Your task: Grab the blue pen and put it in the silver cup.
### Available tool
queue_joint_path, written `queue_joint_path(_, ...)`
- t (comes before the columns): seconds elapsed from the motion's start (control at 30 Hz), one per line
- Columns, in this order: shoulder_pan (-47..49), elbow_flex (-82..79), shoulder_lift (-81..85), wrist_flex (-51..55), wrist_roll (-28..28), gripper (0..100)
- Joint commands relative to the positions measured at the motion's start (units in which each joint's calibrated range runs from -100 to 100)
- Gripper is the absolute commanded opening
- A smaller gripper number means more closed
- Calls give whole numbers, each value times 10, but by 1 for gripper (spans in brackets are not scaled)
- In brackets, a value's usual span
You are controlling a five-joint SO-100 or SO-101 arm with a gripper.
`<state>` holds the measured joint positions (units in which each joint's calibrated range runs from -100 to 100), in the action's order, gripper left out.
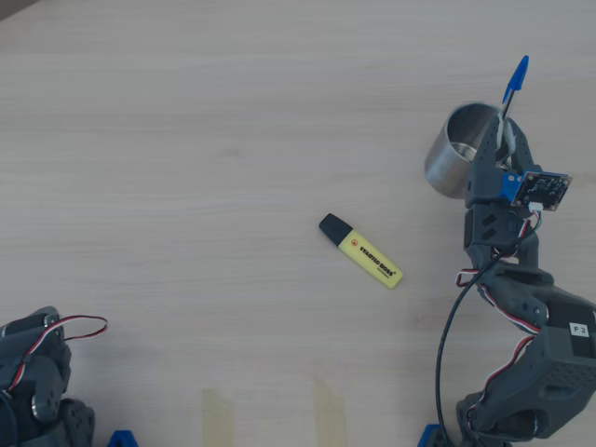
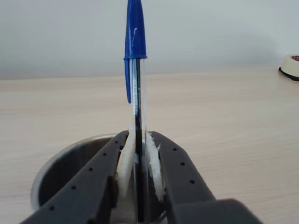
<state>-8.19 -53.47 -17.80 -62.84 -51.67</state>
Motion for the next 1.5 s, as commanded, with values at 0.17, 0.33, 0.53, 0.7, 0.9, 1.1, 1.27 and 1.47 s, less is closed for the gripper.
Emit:
queue_joint_path(0.17,-6,-1,1,3,1,2)
queue_joint_path(0.33,-6,-1,1,3,3,2)
queue_joint_path(0.53,-4,-1,1,3,1,3)
queue_joint_path(0.7,-4,-1,2,3,4,16)
queue_joint_path(0.9,-3,-1,3,3,6,27)
queue_joint_path(1.1,10,0,7,25,6,40)
queue_joint_path(1.27,10,1,11,62,-1,43)
queue_joint_path(1.47,11,2,12,62,-11,43)
